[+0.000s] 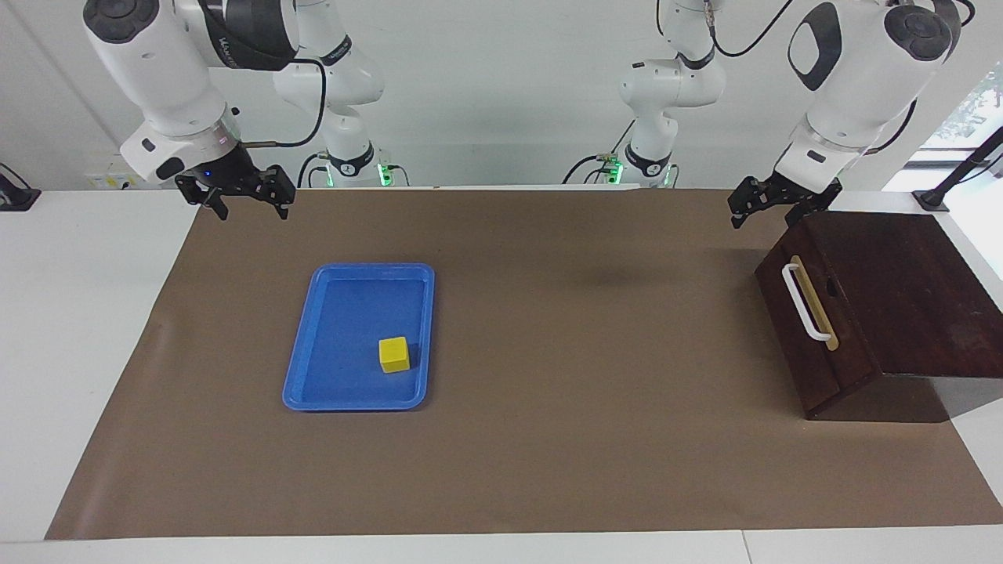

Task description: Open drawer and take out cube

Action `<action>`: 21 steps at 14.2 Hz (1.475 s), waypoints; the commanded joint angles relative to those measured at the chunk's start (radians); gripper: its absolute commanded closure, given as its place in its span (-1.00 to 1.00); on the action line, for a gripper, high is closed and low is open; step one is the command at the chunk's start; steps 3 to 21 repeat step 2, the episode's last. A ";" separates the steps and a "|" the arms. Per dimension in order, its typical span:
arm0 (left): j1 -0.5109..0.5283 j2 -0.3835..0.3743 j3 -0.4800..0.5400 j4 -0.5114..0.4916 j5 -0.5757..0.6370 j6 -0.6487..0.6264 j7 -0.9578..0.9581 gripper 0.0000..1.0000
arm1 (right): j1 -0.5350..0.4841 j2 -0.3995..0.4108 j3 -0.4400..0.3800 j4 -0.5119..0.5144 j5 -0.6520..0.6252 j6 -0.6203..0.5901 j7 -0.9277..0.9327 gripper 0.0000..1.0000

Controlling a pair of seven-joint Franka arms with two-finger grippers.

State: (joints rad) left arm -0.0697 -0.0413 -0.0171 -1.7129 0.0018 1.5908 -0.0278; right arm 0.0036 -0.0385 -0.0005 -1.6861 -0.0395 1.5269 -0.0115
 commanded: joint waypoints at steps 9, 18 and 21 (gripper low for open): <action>0.004 -0.017 -0.001 -0.013 0.015 -0.002 0.006 -1.00 | -0.016 -0.001 0.011 0.013 -0.011 -0.020 -0.031 -1.00; 0.004 -0.017 -0.001 -0.013 0.015 -0.002 0.006 -1.00 | -0.016 -0.001 0.011 0.013 -0.011 -0.020 -0.031 -1.00; 0.004 -0.017 -0.001 -0.013 0.015 -0.002 0.006 -1.00 | -0.016 -0.001 0.011 0.013 -0.011 -0.020 -0.031 -1.00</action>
